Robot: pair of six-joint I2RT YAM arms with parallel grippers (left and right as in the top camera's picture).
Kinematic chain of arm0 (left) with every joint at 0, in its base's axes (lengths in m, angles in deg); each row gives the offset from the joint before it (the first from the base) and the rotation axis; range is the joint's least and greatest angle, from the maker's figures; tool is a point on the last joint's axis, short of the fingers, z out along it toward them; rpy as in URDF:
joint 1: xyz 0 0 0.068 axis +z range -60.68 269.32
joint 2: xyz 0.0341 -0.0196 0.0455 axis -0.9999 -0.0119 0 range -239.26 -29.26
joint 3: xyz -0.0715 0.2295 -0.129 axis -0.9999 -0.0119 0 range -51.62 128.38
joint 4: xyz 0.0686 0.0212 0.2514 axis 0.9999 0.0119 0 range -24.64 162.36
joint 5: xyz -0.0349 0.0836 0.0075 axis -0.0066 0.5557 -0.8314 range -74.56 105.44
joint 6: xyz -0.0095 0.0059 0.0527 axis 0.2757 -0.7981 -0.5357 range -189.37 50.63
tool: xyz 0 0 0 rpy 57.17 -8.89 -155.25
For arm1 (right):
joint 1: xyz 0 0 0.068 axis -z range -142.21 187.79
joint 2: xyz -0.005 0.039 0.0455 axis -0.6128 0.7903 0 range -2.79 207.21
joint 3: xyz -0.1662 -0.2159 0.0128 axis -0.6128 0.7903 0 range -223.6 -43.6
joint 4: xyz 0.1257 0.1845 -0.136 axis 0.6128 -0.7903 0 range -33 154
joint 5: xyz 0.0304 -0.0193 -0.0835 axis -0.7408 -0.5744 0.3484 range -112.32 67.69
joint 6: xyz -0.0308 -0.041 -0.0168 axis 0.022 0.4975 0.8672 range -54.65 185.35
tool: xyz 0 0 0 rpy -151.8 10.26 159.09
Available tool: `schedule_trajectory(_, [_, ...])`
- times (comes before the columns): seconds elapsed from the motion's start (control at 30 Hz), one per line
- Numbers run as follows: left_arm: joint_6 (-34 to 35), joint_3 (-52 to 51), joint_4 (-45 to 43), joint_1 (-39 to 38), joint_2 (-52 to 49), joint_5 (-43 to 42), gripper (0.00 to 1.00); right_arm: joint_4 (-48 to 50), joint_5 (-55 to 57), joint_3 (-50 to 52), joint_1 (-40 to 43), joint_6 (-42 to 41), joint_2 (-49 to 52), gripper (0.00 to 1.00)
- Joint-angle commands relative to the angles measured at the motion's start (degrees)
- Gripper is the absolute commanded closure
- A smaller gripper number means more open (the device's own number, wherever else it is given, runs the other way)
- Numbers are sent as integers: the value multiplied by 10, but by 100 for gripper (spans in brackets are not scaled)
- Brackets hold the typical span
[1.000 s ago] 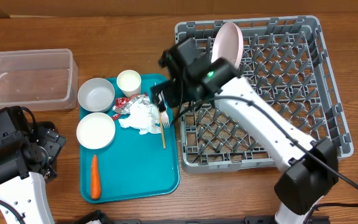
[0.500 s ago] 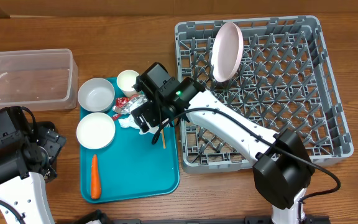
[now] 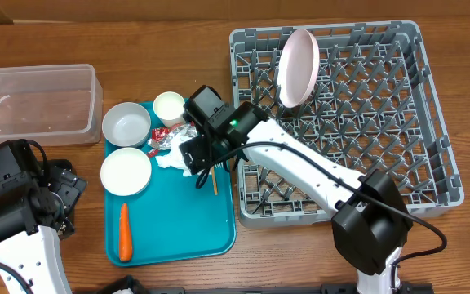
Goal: Sort waste into correct bins and load items into the dishwasher rack
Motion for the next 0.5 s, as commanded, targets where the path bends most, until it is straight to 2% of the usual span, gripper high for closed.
schedule_trajectory(0.0, [11, 9, -1, 3, 4, 9, 0, -9, 8, -13, -5, -92, 2, 24])
schedule_trajectory(0.47, [11, 9, -1, 3, 4, 9, 0, -30, 15, -12, -33, -139, 37, 25])
